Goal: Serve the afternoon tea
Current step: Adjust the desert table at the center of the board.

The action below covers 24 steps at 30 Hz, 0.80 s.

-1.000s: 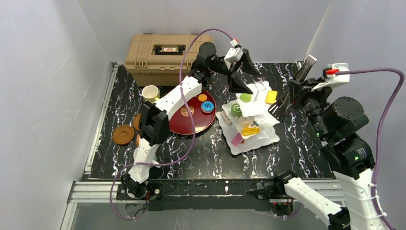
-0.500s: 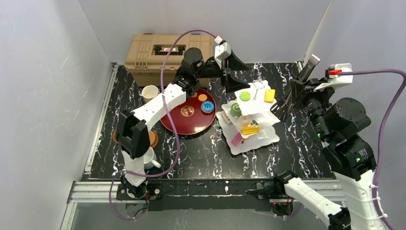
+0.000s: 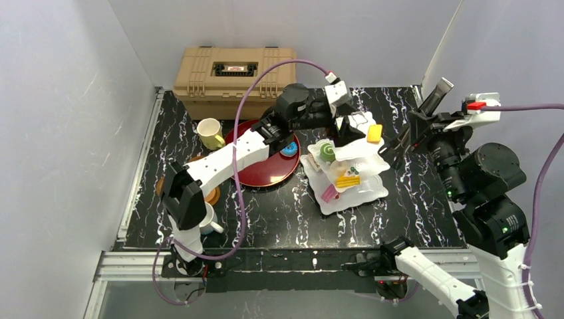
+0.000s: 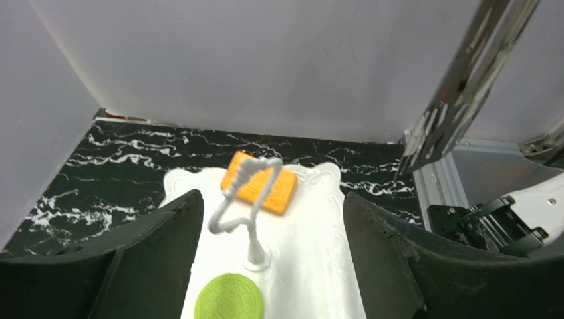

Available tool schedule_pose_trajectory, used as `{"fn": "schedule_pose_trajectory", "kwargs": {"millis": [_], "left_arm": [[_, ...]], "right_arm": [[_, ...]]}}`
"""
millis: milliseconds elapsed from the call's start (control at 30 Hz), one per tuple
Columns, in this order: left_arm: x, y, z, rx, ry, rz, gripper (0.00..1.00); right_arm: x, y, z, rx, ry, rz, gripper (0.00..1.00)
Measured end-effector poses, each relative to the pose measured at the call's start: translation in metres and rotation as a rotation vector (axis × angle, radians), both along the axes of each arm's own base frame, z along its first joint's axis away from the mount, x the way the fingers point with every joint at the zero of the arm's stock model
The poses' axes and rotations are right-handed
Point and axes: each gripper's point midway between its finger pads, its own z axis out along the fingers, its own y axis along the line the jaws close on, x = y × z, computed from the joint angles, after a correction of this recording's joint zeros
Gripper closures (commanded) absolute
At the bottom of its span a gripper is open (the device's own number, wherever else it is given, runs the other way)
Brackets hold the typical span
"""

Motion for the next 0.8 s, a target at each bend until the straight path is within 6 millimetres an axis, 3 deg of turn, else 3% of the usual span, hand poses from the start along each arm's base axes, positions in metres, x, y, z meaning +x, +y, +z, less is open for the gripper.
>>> {"fn": "schedule_pose_trajectory", "kwargs": {"millis": [100, 233, 300, 400, 533, 800], "left_arm": [[0.006, -0.007, 0.013, -0.022, -0.001, -0.004, 0.44], [0.025, -0.013, 0.037, -0.08, 0.016, -0.031, 0.75], [0.035, -0.014, 0.038, -0.09, 0.033, -0.041, 0.74], [0.039, -0.011, 0.033, -0.088, 0.056, -0.063, 0.57], [0.028, -0.01, 0.032, -0.083, 0.075, -0.125, 0.51], [-0.004, -0.007, 0.028, -0.056, 0.115, -0.317, 0.59]], "right_arm": [[-0.004, -0.002, 0.007, 0.007, -0.018, 0.0, 0.91], [-0.009, -0.005, 0.014, 0.011, -0.037, 0.0, 0.91], [-0.01, -0.006, 0.016, 0.01, -0.042, 0.0, 0.91], [-0.011, -0.007, 0.017, 0.008, -0.045, -0.001, 0.91], [-0.012, -0.007, 0.017, 0.005, -0.044, -0.002, 0.91], [-0.012, -0.008, 0.015, 0.001, -0.039, -0.002, 0.91]]}}
